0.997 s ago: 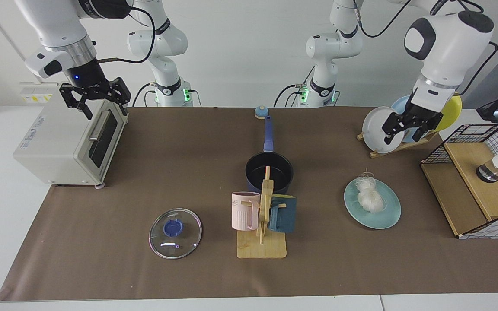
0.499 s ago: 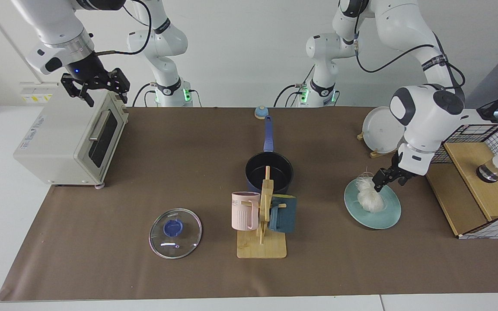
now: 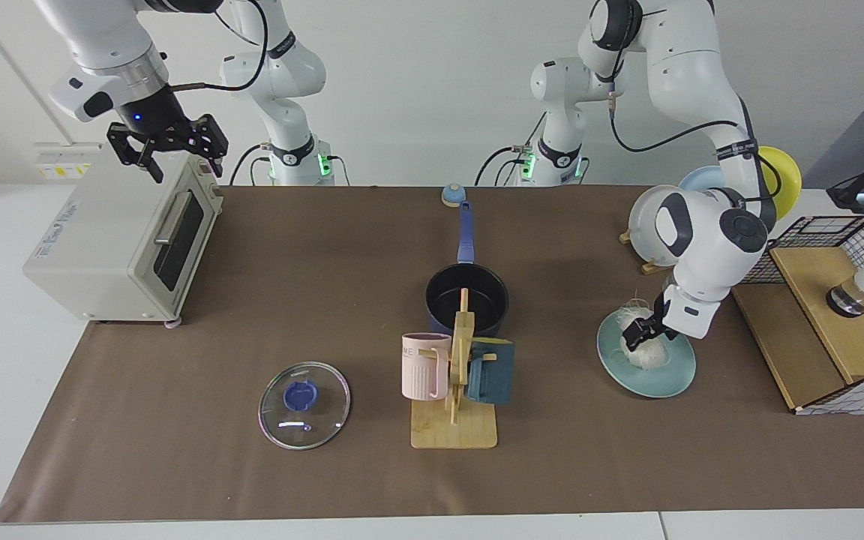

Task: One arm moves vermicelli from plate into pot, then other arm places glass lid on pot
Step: 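Grasp the white vermicelli with the left gripper while the right gripper reaches the lid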

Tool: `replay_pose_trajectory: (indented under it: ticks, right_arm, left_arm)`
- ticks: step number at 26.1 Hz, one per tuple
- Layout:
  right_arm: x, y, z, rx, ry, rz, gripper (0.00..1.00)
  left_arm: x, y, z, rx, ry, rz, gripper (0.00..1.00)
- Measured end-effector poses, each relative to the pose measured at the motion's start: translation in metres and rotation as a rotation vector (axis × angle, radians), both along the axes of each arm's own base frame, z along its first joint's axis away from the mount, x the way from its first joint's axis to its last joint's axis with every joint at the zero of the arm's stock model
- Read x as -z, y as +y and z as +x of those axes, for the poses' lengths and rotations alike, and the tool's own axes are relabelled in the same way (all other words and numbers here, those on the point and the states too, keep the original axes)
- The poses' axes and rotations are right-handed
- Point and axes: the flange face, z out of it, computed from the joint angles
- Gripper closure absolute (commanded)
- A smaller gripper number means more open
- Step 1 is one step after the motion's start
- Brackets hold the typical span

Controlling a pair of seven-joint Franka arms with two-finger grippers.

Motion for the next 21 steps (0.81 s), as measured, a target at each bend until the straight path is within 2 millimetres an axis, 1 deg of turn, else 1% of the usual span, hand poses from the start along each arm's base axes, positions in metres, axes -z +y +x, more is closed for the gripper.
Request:
replay_pose_trajectory:
  ticks: [3,5,6,7,8,11,12,13,16,21]
  right_arm:
    - [0.005,0.007,0.008,-0.012,-0.014,-0.004,0.00]
    - [0.014,0.009,0.016,-0.015,-0.009,-0.007,0.00]
    - [0.018,0.010,0.021,-0.016,-0.010,-0.008,0.00]
    - [0.024,0.012,0.027,-0.018,-0.016,-0.009,0.00]
    - [0.029,0.014,0.034,-0.021,-0.026,-0.011,0.00]
    - [0.051,0.024,0.055,-0.034,-0.044,-0.016,0.00]
    - [0.060,0.027,0.061,-0.038,-0.043,-0.017,0.00]
    - [0.069,0.029,0.068,-0.041,-0.043,-0.019,0.00]
    - [0.095,0.038,0.087,-0.048,-0.057,-0.025,0.00]
    - [0.127,0.059,0.119,-0.065,-0.090,-0.025,0.00]
  left_arm:
    - [0.008,-0.009,-0.003,-0.001,-0.004,-0.002,0.00]
    - [0.012,-0.014,-0.004,-0.001,-0.013,-0.003,0.00]
    - [0.014,-0.015,-0.004,0.001,-0.014,-0.003,0.05]
    - [0.014,-0.015,-0.004,0.002,-0.015,-0.003,0.14]
    - [0.015,-0.016,-0.005,0.003,-0.015,-0.002,0.25]
    - [0.016,-0.016,-0.005,0.004,-0.014,-0.001,0.70]
    - [0.016,-0.016,-0.005,0.004,-0.014,0.000,0.82]
    - [0.016,-0.015,-0.005,0.004,-0.014,0.001,1.00]
    - [0.016,-0.013,-0.005,0.004,-0.012,0.006,1.00]
    - [0.014,-0.014,-0.005,0.025,-0.016,0.029,1.00]
